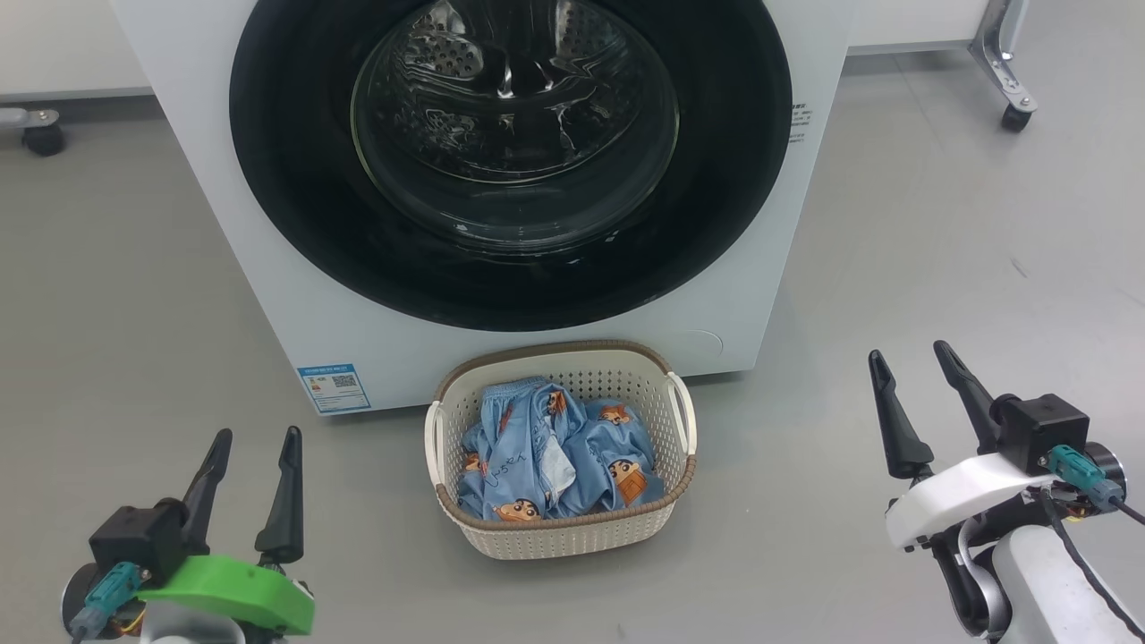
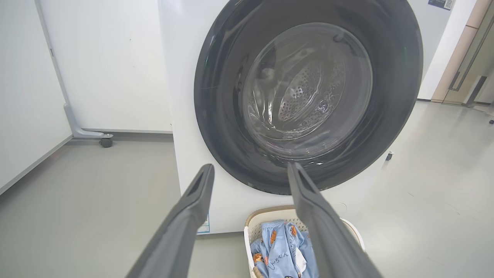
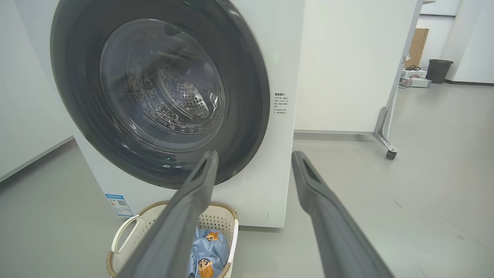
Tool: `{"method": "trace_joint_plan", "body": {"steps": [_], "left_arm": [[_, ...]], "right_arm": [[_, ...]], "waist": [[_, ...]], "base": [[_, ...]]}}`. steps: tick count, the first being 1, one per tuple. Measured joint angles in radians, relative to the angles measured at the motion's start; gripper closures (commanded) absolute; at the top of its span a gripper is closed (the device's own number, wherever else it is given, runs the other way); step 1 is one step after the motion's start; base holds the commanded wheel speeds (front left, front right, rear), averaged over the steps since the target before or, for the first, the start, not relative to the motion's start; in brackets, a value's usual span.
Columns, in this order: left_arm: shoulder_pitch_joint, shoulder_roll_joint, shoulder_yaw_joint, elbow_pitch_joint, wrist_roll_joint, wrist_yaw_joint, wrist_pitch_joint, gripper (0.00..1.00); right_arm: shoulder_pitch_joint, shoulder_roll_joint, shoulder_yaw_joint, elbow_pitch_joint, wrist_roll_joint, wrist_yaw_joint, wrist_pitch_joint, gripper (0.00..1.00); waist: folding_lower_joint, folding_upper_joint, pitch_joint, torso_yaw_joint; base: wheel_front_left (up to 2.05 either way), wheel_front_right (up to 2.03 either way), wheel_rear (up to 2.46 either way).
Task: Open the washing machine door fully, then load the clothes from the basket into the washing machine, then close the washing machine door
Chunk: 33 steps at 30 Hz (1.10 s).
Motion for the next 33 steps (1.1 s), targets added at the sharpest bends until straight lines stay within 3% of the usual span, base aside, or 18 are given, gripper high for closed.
{"method": "trace_joint_plan", "body": {"steps": [11, 33], "left_arm": [[-0.001, -0.007, 0.045, 0.01, 0.055, 0.035, 0.0, 0.0], [-0.001, -0.023, 0.099, 0.033, 0.115, 0.078, 0.0, 0.0]], "right_arm": [[0.0, 0.008, -0.043, 0.018, 0.0, -0.059, 0.0, 0.0], [0.0, 0.021, -0.052, 0.026, 0.0, -0.07, -0.001, 0.0]], "waist": [[0.0, 0.0, 0.002, -0.001], [0.0, 0.0, -0.002, -0.002]], "base": [[0.0, 0.0, 0.0], [0.0, 0.0, 0.0]]}}
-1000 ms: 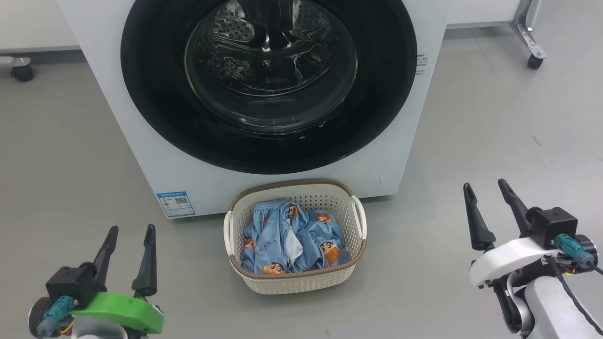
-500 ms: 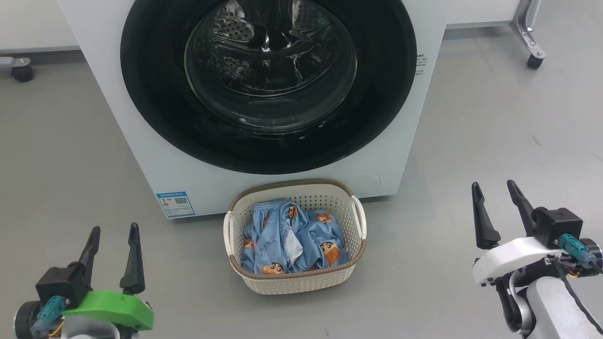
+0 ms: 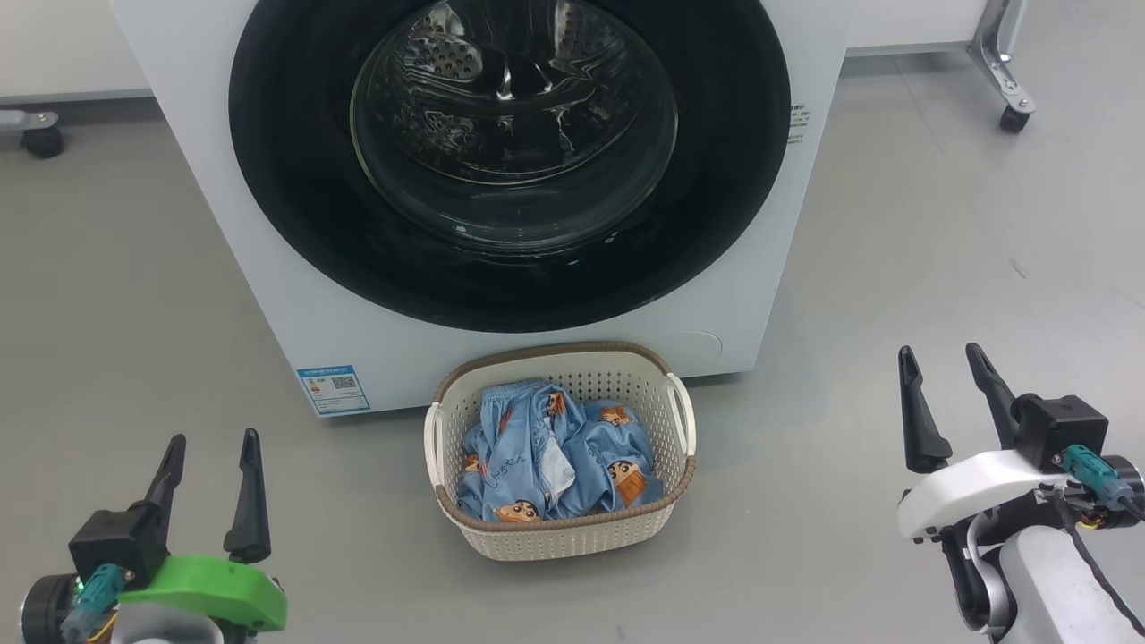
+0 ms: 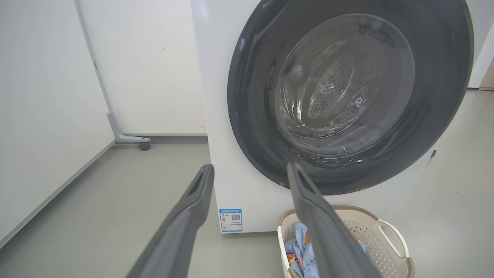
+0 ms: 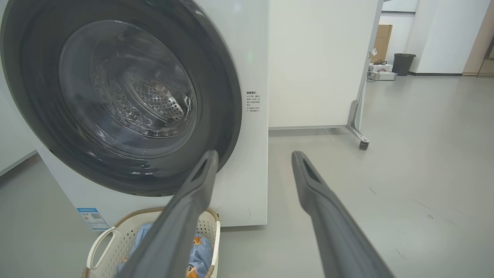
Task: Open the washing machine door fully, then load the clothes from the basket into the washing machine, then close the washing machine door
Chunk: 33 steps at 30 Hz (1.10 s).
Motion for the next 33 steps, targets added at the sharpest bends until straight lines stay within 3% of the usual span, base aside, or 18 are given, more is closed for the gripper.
{"method": "trace_joint_plan", "body": {"steps": [18, 33], "left_arm": [[0.0, -0.017, 0.013, 0.007, 0.018, -0.002, 0.0, 0.0], [-0.004, -0.023, 0.038, 0.007, 0.019, -0.019, 0.0, 0.0]], "right_arm": [[0.0, 0.002, -0.003, 0.0, 0.001, 0.0, 0.0, 0.0], [-0.001, 0.005, -0.007, -0.007, 0.001, 0.0, 0.0, 0.0]], "waist": [[0.0, 0.0, -0.002, -0.001], [0.0, 0.0, 0.017, -0.005]], "base": [[0.08, 0.08, -0.15], [0.46, 0.46, -0.92]]}}
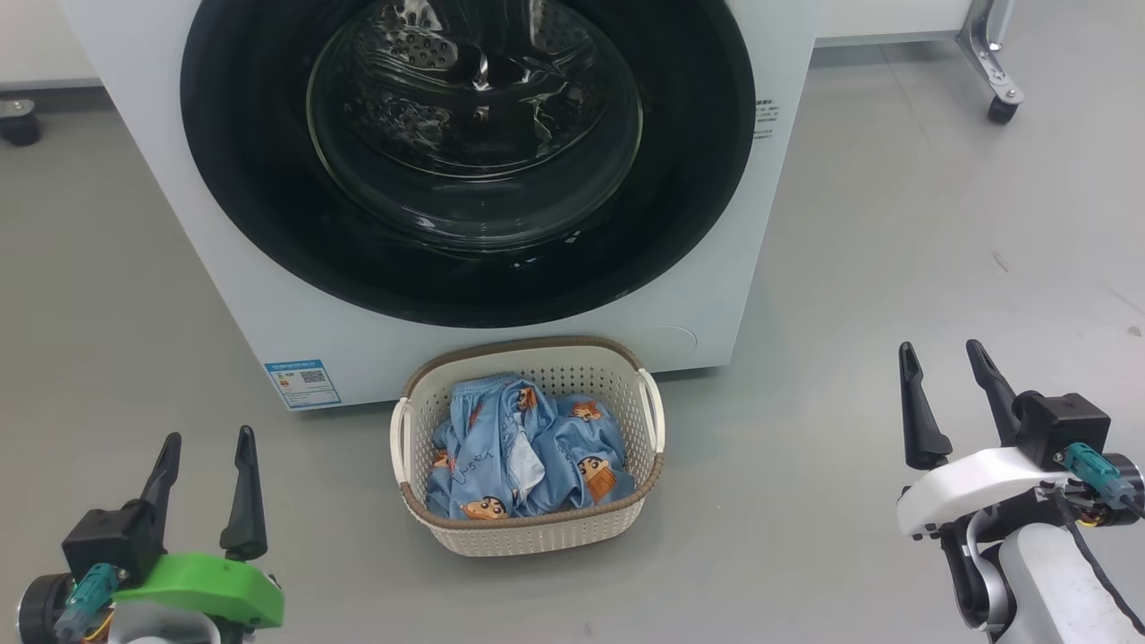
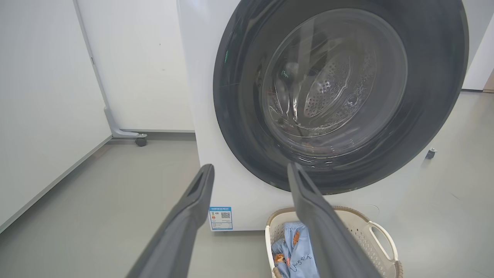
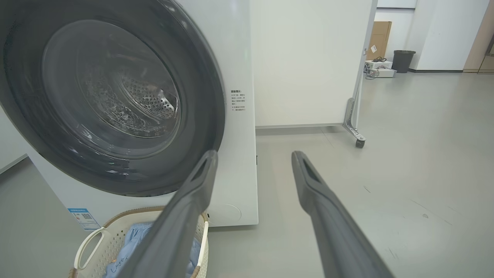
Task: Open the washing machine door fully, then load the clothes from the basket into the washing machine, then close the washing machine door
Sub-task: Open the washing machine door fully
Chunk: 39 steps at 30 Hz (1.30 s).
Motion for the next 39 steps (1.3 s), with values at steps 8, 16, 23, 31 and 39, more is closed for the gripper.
{"method": "trace_joint_plan", "body": {"steps": [8, 16, 23, 31, 39], "left_arm": [[-0.012, -0.001, 0.01, 0.0, 0.008, -0.005, 0.0, 0.0], [-0.025, -0.011, 0.038, -0.014, 0.007, -0.01, 0.0, 0.0], [-0.031, -0.013, 0.038, -0.012, 0.008, -0.018, 0.0, 0.0], [-0.031, -0.026, 0.043, -0.012, 0.01, -0.02, 0.0, 0.0], [-0.031, -0.027, 0.05, -0.019, 0.024, -0.028, 0.0, 0.0]], "right_arm": [[-0.009, 0.002, -0.002, 0.0, 0.0, 0.0, 0.0, 0.0], [-0.009, 0.005, -0.006, 0.0, 0.0, 0.001, -0.002, 0.0], [-0.009, 0.005, -0.009, 0.0, 0.0, 0.001, -0.003, 0.0], [-0.01, 0.006, -0.009, 0.0, 0.0, 0.001, -0.003, 0.0], [-0.01, 0.012, -0.015, 0.0, 0.001, 0.011, -0.003, 0.0]], "waist": [[0.0, 0.0, 0.012, 0.001], [0.0, 0.0, 0.018, 0.005], [0.0, 0.0, 0.019, 0.008], [0.0, 0.0, 0.016, 0.012], [0.0, 0.0, 0.012, 0.013]], "base": [[0.73, 0.73, -1.47], [0.87, 0.87, -1.73], [0.75, 0.75, -1.49], [0.57, 0.57, -1.13], [0.38, 0.38, -0.75]]}}
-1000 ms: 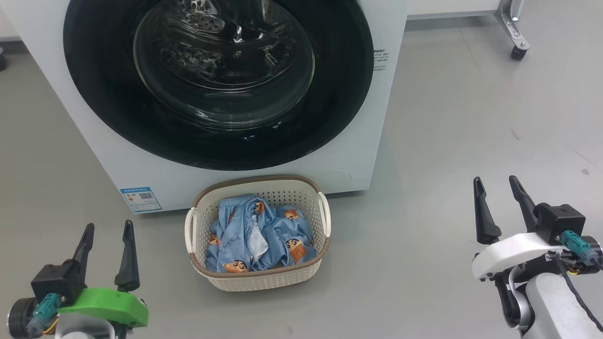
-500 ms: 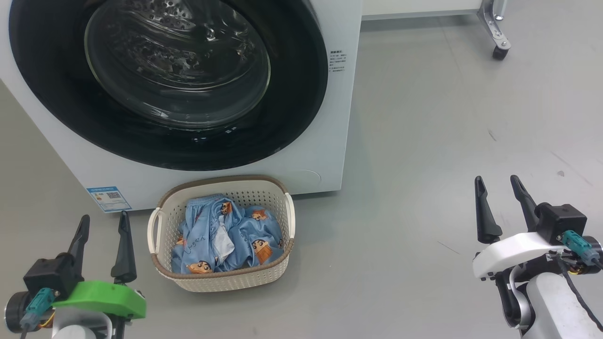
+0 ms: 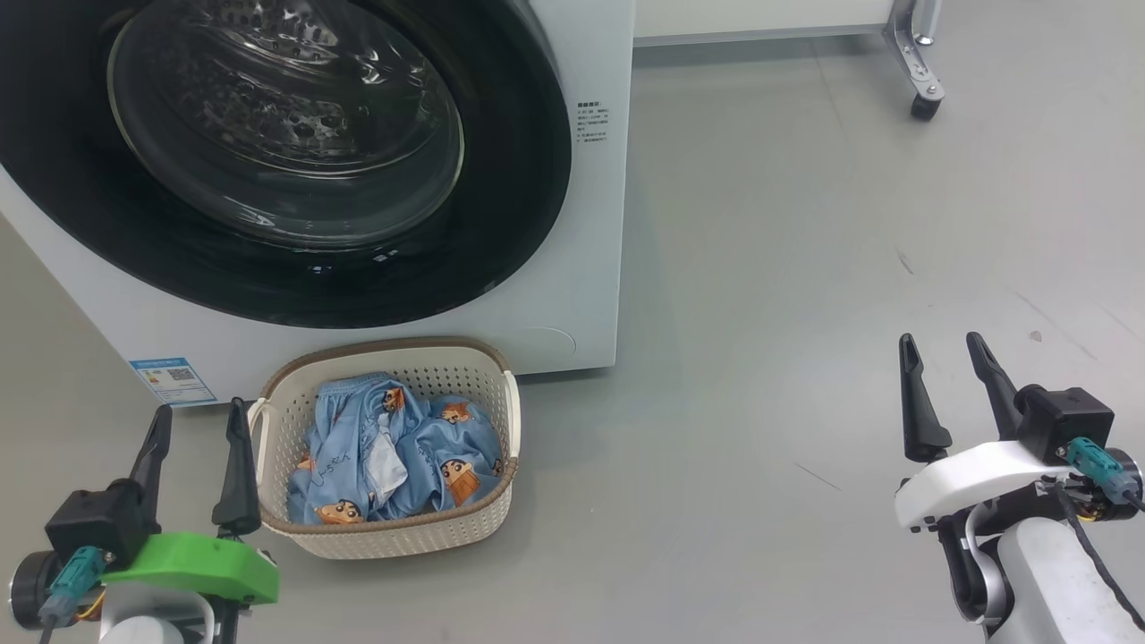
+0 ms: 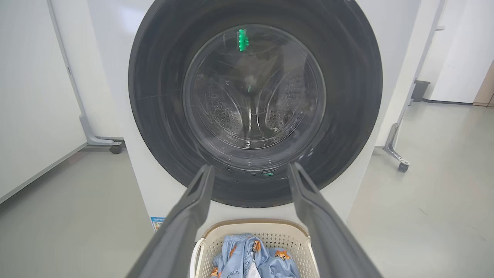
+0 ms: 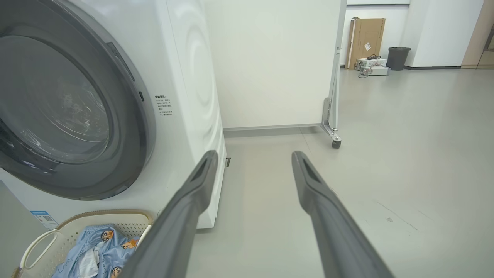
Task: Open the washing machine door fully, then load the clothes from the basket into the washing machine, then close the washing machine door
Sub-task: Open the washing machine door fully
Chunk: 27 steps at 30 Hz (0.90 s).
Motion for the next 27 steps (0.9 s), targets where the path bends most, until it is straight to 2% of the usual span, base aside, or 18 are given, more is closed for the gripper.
{"method": "trace_joint_plan", "body": {"steps": [20, 27], "left_arm": [[0.002, -0.008, 0.0, -0.022, 0.018, -0.016, 0.0, 0.0], [0.004, -0.013, -0.006, -0.029, 0.018, -0.018, 0.0, 0.0]], "right_arm": [[0.0, 0.013, -0.022, -0.015, 0.011, 0.011, 0.0, 0.0], [-0.017, 0.033, -0.059, -0.032, 0.063, 0.027, 0.0, 0.0]], "waist": [[0.0, 0.0, -0.007, 0.001], [0.0, 0.0, -0.004, 0.003]], "base": [[0.08, 0.08, -0.16], [0.0, 0.0, 0.0]]}}
